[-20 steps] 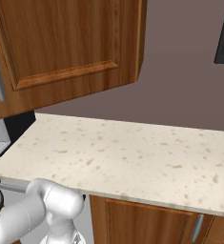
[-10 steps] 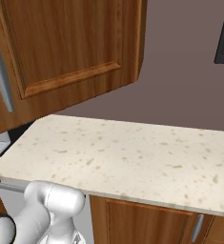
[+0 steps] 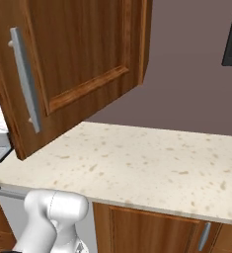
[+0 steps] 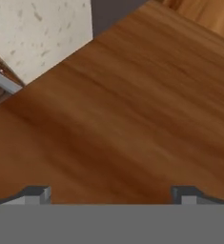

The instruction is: Open the cabinet. Pick the sponge and place it next to the sink. Then close the cabinet.

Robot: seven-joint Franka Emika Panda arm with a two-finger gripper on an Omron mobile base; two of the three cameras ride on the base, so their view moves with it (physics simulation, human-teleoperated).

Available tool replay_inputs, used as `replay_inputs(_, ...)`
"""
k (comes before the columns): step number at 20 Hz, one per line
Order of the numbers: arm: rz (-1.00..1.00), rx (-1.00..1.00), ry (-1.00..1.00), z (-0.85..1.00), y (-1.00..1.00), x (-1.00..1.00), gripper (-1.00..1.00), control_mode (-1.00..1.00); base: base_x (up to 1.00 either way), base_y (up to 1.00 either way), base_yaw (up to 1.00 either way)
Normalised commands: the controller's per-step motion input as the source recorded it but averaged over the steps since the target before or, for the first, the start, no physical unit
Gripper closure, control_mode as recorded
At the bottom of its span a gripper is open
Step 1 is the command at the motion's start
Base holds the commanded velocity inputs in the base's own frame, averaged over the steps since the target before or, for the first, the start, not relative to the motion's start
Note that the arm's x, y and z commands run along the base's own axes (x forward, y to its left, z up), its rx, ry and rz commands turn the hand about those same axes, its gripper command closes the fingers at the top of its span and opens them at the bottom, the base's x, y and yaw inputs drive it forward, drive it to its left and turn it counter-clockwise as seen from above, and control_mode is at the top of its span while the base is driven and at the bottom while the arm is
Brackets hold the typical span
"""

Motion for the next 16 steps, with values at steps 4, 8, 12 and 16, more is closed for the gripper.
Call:
replay_inputs(4, 0.11, 0.0, -0.01, 0.13, -0.67, -0.03, -1.0, -1.0, 0.0, 0.0, 0.0)
replay_inputs(8, 0.15, 0.0, -0.04, 0.21, -0.69, 0.0, -1.0, -1.0, 0.0, 0.0, 0.0)
replay_inputs(12, 0.16, 0.02, -0.05, 0.16, -0.64, 0.0, -1.0, -1.0, 0.0, 0.0, 0.0)
replay_inputs(16, 0.16, 0.04, -0.03, 0.11, -0.56, -0.05, -1.0, -1.0, 0.0, 0.0, 0.0)
